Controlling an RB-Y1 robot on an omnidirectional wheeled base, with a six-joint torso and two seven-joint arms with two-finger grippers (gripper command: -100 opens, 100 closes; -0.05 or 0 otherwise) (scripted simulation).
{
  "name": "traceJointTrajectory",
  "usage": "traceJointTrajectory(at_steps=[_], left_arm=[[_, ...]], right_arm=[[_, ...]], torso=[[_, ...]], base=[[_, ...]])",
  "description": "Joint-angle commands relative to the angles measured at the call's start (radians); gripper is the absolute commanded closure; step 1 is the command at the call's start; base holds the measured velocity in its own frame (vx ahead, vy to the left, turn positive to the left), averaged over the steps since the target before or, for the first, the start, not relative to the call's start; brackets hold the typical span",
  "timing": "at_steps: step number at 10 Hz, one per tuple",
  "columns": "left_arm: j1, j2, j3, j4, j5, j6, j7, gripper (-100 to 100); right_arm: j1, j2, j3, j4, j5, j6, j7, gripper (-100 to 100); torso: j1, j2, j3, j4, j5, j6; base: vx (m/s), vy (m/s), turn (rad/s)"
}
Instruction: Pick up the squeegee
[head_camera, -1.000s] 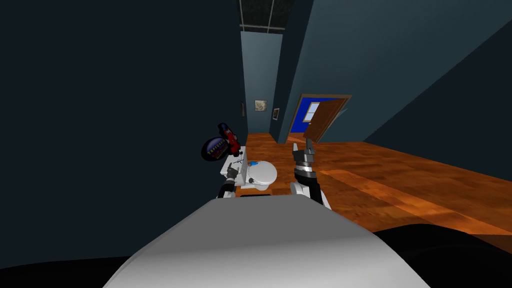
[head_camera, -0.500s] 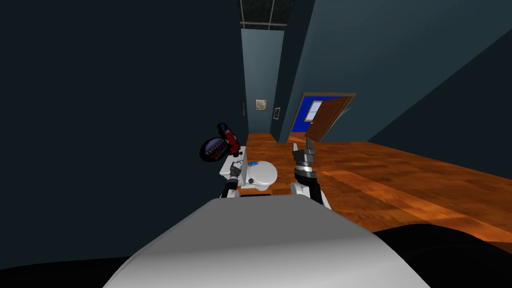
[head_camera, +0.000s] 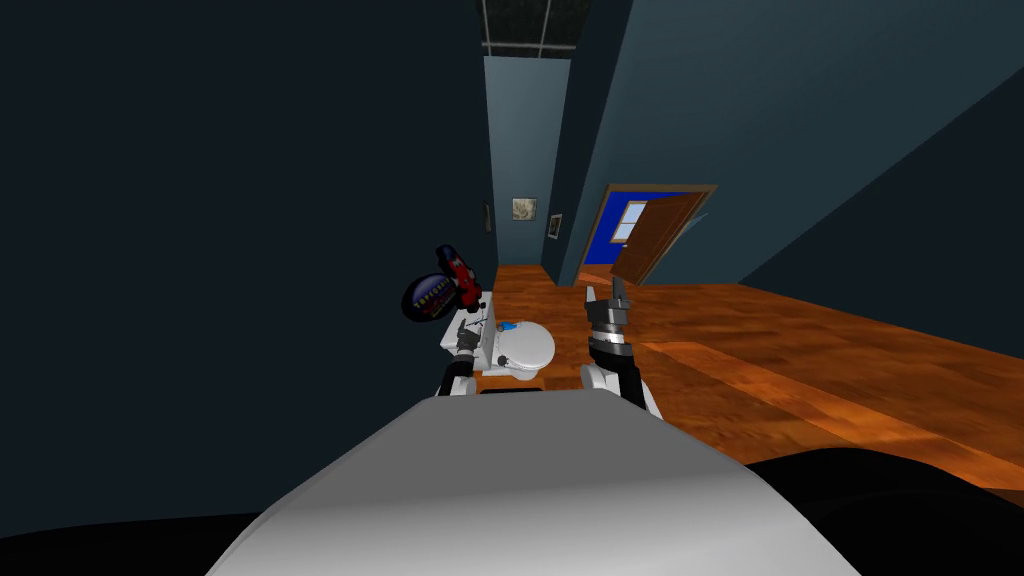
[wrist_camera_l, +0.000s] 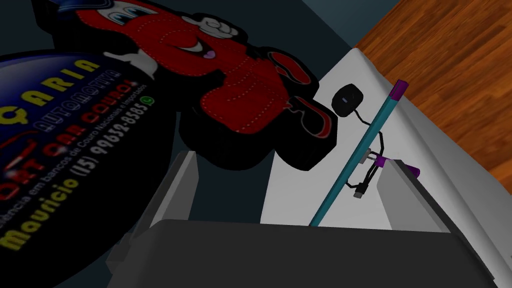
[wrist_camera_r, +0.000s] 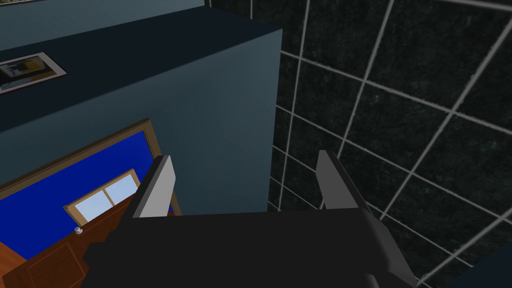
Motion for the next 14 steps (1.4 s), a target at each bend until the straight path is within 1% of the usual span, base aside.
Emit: traceJointTrajectory(at_steps=[1, 2, 3, 7, 8, 9, 12, 13, 14], left_arm=[[0.01, -0.002, -0.002, -0.031, -0.002, 0.006, -0.006, -100], [0.008, 0.002, -0.001, -0.021, 0.0, 0.002, -0.001, -100], [0.009, 0.002, -0.001, -0.024, 0.0, 0.003, -0.002, 100], [0.009, 0.002, -0.001, -0.024, 0.0, 0.003, -0.002, 100], [0.009, 0.002, -0.001, -0.024, 0.0, 0.003, -0.002, 0], [0.011, 0.031, 0.005, -0.022, 0.002, 0.004, 0.0, -100], [0.016, 0.082, 0.026, -0.018, 0.009, 0.006, 0.008, -100], [0.021, 0.103, 0.043, -0.014, 0.015, 0.008, 0.014, -100], [0.026, 0.114, 0.061, -0.01, 0.021, 0.009, 0.021, -100]], right_arm=[[0.0, 0.0, 0.0, 0.0, 0.0, 0.0, 0.0, 0], [0.0, 0.0, 0.0, 0.0, 0.0, 0.0, 0.0, 0], [0.0, 0.0, 0.0, 0.0, 0.0, 0.0, 0.0, 0], [0.0, 0.0, 0.0, 0.0, 0.0, 0.0, 0.0, 0], [0.0, 0.0, 0.0, 0.0, 0.0, 0.0, 0.0, 0], [0.0, 0.0, 0.0, 0.0, 0.0, 0.0, 0.0, 0], [0.0, 0.0, 0.0, 0.0, 0.0, 0.0, 0.0, 0], [0.0, 0.0, 0.0, 0.0, 0.0, 0.0, 0.0, 0], [0.0, 0.0, 0.0, 0.0, 0.0, 0.0, 0.0, 0]], torso=[[0.0, 0.0, 0.0, 0.0, 0.0, 0.0], [0.0, 0.0, 0.0, 0.0, 0.0, 0.0], [0.0, -0.001, 0.0, 0.0, 0.0, 0.0], [0.0, -0.001, -0.001, 0.0, 0.0, 0.0], [0.0, -0.001, -0.001, 0.0, 0.0, 0.0], [0.0, -0.001, -0.001, 0.0, 0.0, 0.0], [0.002, 0.0, 0.0, 0.0, 0.0, 0.0], [0.002, 0.0, 0.0, 0.0, 0.0, 0.0], [0.003, 0.001, 0.0, 0.0, 0.001, 0.0]], base=[[-0.015, -0.003, 0.007], [-0.006, -0.001, 0.002], [0.0, 0.0, 0.0], [0.0, 0.0, 0.0], [0.0, 0.0, 0.0], [-0.005, 0.001, -0.067], [-0.017, 0.012, -0.103], [-0.033, 0.024, -0.23], [-0.046, 0.025, -0.291]])
